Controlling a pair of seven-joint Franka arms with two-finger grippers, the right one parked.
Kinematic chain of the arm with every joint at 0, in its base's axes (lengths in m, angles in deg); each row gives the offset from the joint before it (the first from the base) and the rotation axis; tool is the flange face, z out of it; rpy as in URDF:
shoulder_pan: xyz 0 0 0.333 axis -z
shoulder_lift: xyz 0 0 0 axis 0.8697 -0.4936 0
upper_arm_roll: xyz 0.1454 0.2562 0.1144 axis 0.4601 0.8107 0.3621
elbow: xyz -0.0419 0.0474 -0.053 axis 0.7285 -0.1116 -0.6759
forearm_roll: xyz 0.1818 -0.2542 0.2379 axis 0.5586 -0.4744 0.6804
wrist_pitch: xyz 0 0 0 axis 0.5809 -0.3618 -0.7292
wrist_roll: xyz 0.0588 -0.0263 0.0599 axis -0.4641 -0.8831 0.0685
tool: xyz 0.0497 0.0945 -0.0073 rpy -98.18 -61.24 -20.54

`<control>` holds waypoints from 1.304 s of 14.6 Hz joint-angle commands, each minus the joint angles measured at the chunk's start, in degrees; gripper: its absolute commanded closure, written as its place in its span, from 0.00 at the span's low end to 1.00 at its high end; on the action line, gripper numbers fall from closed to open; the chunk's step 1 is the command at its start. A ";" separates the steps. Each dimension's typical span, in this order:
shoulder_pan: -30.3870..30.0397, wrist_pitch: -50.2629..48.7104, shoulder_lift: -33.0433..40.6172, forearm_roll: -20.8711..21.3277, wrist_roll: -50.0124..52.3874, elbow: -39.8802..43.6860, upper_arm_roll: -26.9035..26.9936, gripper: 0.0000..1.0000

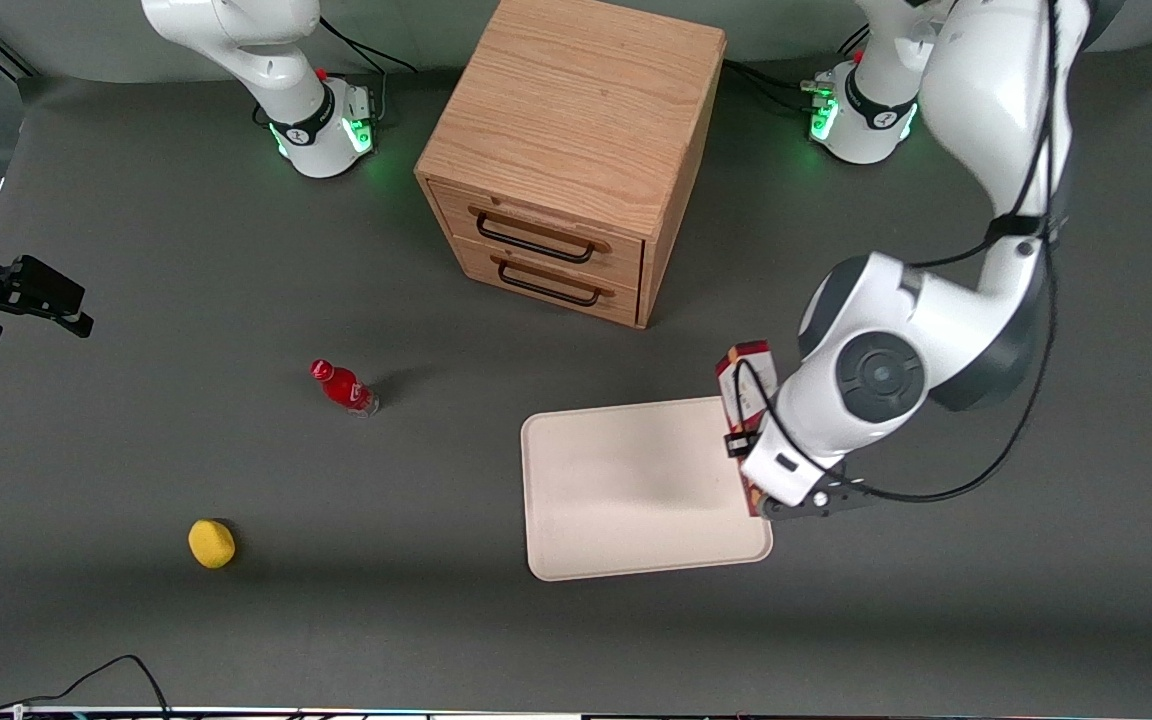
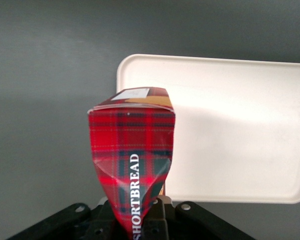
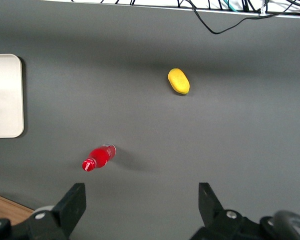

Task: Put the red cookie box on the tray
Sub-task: 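Carry the box with the left gripper over the cream tray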

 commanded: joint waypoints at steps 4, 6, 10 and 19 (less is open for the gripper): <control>1.08 8.96 -8.01 4.11 0.60 1.03 0.38 1.00; 1.08 10.90 -9.33 5.25 0.77 1.03 0.38 1.00; 1.17 15.82 -12.41 8.58 1.04 1.03 0.38 1.00; 0.99 13.46 -11.28 9.92 0.07 1.29 0.47 0.00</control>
